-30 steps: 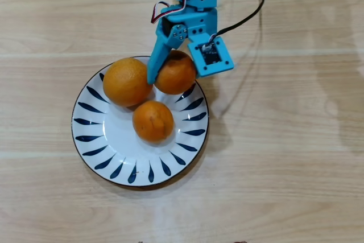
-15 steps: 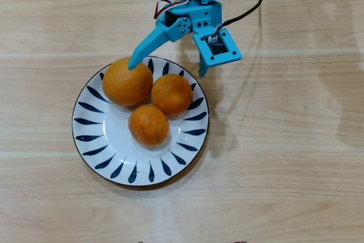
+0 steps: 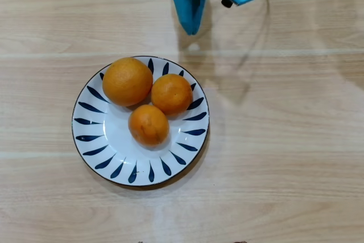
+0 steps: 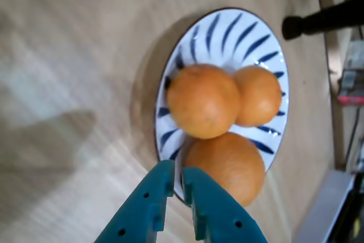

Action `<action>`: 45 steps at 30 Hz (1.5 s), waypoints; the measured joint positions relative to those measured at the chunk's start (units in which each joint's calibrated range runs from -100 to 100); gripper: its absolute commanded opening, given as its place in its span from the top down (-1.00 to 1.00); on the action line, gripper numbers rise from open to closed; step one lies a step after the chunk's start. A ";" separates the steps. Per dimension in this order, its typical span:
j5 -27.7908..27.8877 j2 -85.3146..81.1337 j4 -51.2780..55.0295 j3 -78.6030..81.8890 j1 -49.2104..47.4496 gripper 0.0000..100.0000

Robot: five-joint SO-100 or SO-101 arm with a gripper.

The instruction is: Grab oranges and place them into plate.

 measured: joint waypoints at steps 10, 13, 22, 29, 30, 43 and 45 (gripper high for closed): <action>8.56 -35.97 2.76 33.29 -0.34 0.96; 8.82 -44.94 8.79 38.07 -0.34 0.96; 13.41 -47.06 14.04 42.50 -0.34 0.96; 13.41 -47.06 14.04 42.50 -0.34 0.96; 13.41 -47.06 14.04 42.50 -0.34 0.96; 13.41 -47.06 14.04 43.29 -0.34 0.96; 13.41 -47.06 14.04 43.29 -0.34 0.96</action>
